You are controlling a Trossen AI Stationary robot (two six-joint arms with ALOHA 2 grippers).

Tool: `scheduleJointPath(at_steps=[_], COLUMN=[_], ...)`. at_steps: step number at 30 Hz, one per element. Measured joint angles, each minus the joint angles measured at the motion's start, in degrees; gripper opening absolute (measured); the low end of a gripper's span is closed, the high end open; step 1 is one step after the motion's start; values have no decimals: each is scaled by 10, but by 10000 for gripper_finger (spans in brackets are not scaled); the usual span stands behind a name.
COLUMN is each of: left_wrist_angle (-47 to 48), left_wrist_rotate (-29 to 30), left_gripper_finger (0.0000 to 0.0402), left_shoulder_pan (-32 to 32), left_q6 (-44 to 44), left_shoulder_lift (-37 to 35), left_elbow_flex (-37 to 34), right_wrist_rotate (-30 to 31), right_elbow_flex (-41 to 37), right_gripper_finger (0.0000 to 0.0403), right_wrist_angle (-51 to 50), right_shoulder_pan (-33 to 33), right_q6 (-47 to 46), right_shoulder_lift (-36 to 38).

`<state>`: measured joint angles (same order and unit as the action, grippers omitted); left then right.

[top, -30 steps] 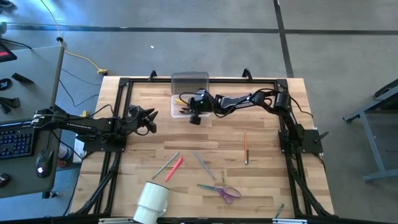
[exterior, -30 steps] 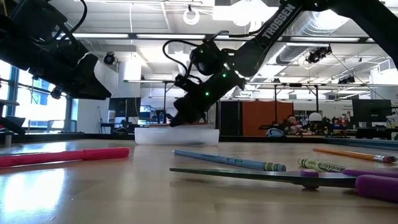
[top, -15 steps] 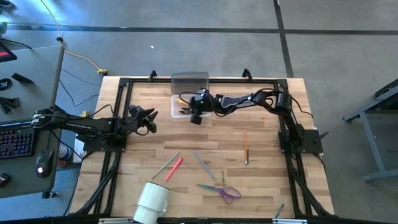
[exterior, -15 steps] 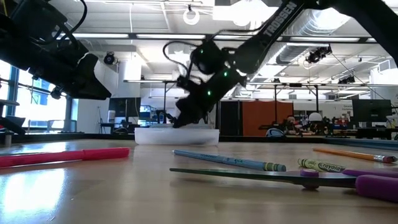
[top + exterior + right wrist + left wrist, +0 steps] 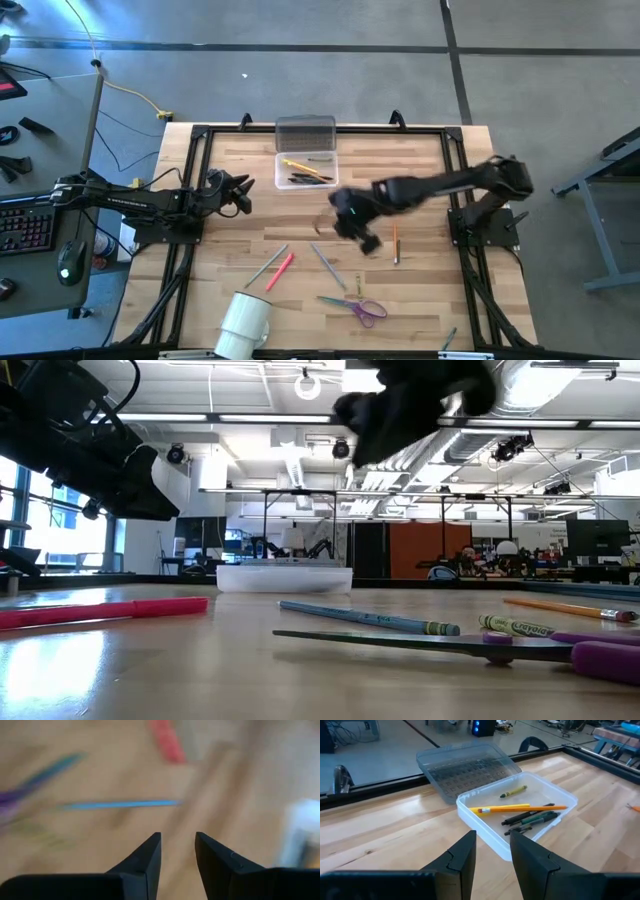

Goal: Pick & place school supplies into a supply box
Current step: Put the orange pencil into the supply box

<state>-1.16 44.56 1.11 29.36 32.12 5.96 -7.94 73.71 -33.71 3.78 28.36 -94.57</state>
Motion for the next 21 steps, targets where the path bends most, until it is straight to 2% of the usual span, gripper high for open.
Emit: scheduleJointPath(at_steps=[5,12,18,21], left_wrist_angle=[0,0,0,0], left_wrist_rotate=[-3,-17,-23,-23], left_gripper_finger=[156,156,156,156], left_shoulder_pan=[0,0,0,0], left_q6=[12,24,55,58], left_shoulder_lift=[0,0,0,0], left_elbow_flex=[0,0,0,0], right_wrist_rotate=[-35,11,-33,-29], right_elbow_flex=[-82,-209,-286,-320], right_gripper_finger=[107,108,107,107], right_wrist_angle=[16,15,50,38], right_shoulder_pan=[65,121,155,168], right_q6=[-26,-117,-117,-113], right_shoulder_lift=[59,101,135,147])
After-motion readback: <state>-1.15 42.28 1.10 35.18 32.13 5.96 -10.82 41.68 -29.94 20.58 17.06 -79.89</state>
